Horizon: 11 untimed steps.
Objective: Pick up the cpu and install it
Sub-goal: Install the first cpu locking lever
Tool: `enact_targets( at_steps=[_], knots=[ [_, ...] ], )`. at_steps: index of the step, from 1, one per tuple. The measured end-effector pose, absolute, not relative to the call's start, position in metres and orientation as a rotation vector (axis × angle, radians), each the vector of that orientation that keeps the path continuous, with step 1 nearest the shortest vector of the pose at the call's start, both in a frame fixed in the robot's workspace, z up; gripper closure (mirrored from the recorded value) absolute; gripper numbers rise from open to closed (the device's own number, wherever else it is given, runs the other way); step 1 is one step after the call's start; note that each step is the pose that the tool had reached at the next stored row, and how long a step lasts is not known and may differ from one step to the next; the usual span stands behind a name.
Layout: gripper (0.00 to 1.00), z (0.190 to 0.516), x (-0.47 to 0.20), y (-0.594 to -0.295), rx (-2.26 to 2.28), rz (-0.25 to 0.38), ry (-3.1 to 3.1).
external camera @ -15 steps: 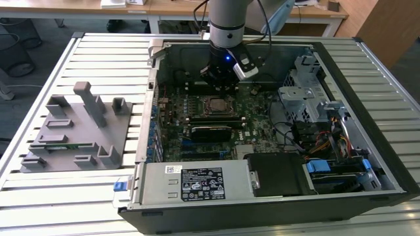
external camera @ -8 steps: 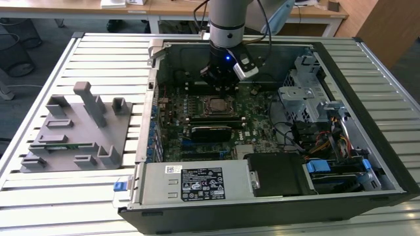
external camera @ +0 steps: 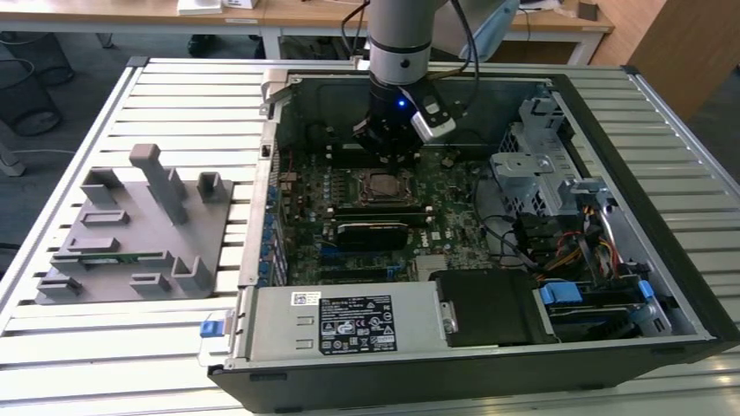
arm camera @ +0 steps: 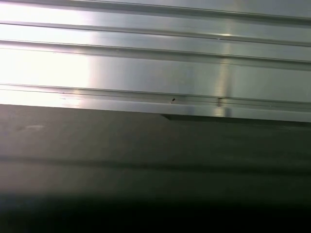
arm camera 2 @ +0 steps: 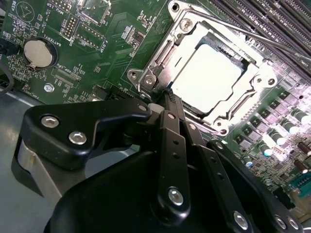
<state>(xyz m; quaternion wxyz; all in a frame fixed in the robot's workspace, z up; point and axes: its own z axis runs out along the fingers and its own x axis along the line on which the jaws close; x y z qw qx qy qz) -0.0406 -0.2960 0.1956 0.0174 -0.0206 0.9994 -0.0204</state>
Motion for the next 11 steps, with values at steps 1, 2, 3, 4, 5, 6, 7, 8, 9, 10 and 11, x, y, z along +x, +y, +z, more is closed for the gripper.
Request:
enact_targets(
  at_steps=[1,2,3,4,5,6,7,8,9,10,11],
  knots=[
    [0.89,0.1954,-0.0405,-0.2959,-0.064,-0.062,3.105],
    [0.89,0.1953,-0.0405,-0.2959,-0.064,-0.058,3.105],
    [0.89,0.1953,-0.0405,-0.2959,-0.064,-0.052,3.105],
    [0.89,0.1953,-0.0405,-0.2959,-0.064,-0.046,3.105],
    [0.89,0.1952,-0.0405,-0.2959,-0.063,-0.04,3.105],
    [0.89,0.1951,-0.0404,-0.2959,-0.063,-0.033,3.105],
    [0.89,0.1951,-0.0403,-0.2959,-0.063,-0.027,3.105],
    [0.89,0.195,-0.0403,-0.2958,-0.063,-0.021,3.105],
    [0.89,0.1952,-0.0403,-0.296,-0.063,-0.014,3.105],
    [0.89,0.1957,-0.0406,-0.2965,-0.063,-0.008,3.106],
    [0.89,0.1959,-0.0407,-0.2966,-0.063,-0.003,3.106]
  ],
)
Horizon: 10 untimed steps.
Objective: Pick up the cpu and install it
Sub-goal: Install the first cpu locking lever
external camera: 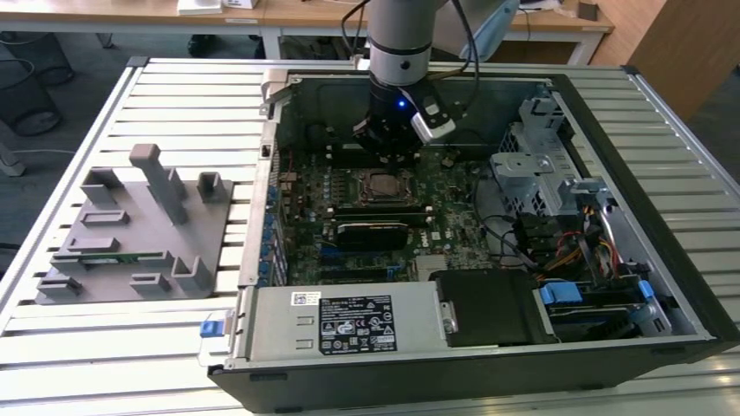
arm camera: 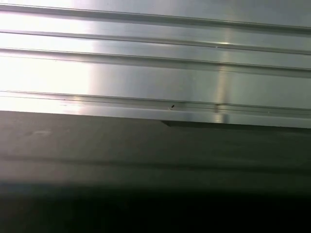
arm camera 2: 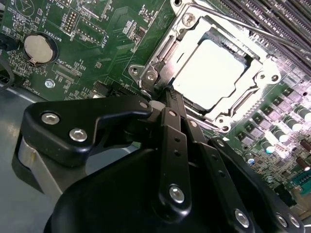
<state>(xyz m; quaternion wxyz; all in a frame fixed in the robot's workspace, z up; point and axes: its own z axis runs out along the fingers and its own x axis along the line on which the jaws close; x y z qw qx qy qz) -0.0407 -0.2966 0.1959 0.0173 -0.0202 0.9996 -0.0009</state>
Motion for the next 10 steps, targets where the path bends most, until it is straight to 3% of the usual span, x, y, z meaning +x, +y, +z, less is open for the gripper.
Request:
enact_targets(
  at_steps=[10],
  knots=[
    [0.89,0.2026,-0.0401,-0.2958,-0.063,0.017,3.105]
  ],
)
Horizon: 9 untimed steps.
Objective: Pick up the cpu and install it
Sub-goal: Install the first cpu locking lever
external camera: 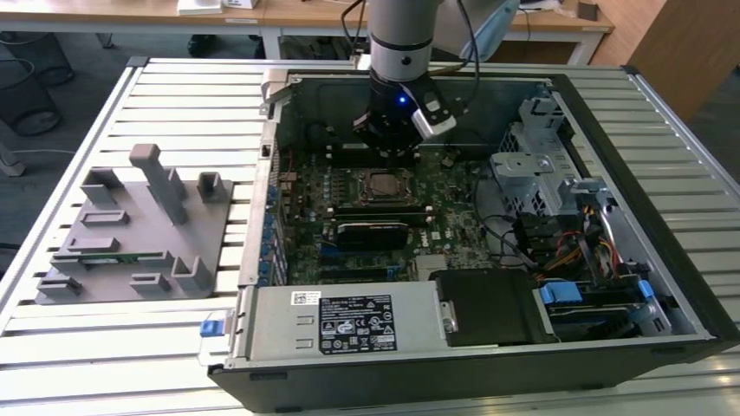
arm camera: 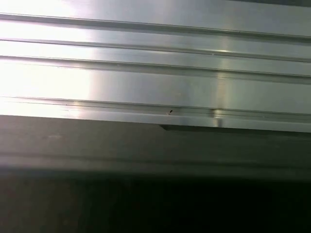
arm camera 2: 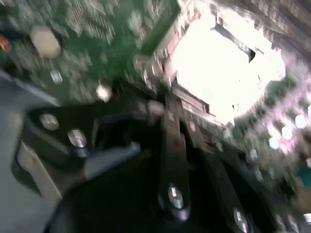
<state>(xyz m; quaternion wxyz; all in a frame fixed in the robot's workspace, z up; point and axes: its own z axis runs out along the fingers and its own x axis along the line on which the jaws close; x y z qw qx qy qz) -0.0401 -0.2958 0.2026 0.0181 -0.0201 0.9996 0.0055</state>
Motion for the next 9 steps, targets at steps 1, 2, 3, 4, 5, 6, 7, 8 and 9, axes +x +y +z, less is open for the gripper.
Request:
enact_targets(
  at_steps=[1,2,3,4,5,6,7,8,9],
  knots=[
    [0.89,0.2037,-0.0401,-0.2958,-0.063,0.017,3.105],
    [0.89,0.2041,-0.0401,-0.2958,-0.063,0.016,3.105],
    [0.89,0.204,-0.04,-0.2957,-0.063,0.013,3.105],
    [0.89,0.2042,-0.0401,-0.2961,-0.063,0.01,3.105],
    [0.89,0.2042,-0.0401,-0.2963,-0.063,0.007,3.105],
    [0.89,0.2042,-0.0401,-0.2966,-0.063,0.003,3.105],
    [0.89,0.2042,-0.0402,-0.2969,-0.063,0.0,3.105],
    [0.89,0.2042,-0.0402,-0.2971,-0.063,-0.003,3.105],
    [0.89,0.2042,-0.0401,-0.2974,-0.063,-0.004,3.105]
  ],
)
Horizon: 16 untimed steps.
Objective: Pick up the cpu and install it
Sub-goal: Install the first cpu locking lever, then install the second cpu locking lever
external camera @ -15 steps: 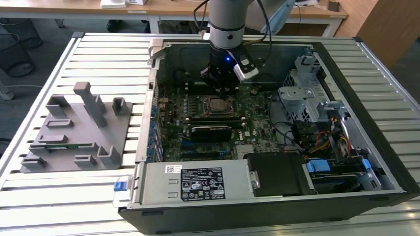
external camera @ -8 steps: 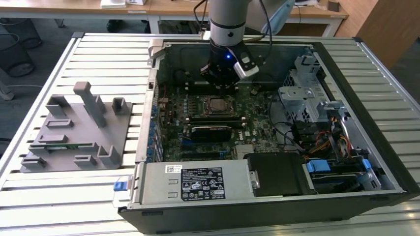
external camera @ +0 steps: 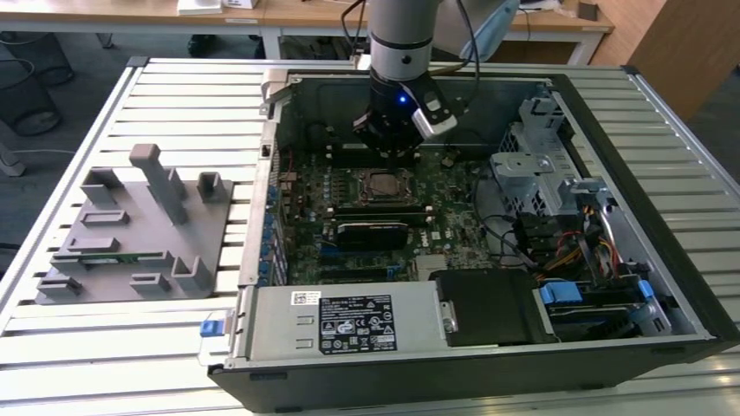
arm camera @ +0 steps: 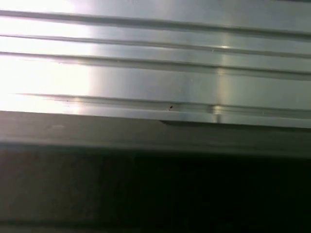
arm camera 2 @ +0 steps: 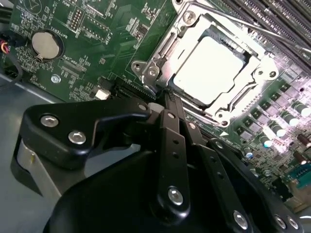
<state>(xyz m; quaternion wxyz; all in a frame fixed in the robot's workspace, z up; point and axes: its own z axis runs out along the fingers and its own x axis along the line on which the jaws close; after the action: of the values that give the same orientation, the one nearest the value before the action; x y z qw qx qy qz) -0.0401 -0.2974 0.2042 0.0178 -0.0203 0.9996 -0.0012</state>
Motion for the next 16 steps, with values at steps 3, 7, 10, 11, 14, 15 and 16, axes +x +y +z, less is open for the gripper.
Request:
enact_targets(
  at_steps=[3,7,10,11,14,15,16],
  knots=[
    [0.89,0.2042,-0.0401,-0.2983,-0.063,-0.004,3.105],
    [0.89,0.2042,-0.0401,-0.2992,-0.063,-0.004,3.105],
    [0.89,0.2042,-0.0401,-0.2999,-0.063,-0.004,3.105],
    [0.89,0.2042,-0.0401,-0.3,-0.063,-0.004,3.105],
    [0.89,0.2042,-0.0401,-0.3008,-0.063,-0.004,3.105],
    [0.89,0.2042,-0.0401,-0.3012,-0.063,-0.004,3.105],
    [0.89,0.2042,-0.0401,-0.3019,-0.063,-0.004,3.105]
  ],
)
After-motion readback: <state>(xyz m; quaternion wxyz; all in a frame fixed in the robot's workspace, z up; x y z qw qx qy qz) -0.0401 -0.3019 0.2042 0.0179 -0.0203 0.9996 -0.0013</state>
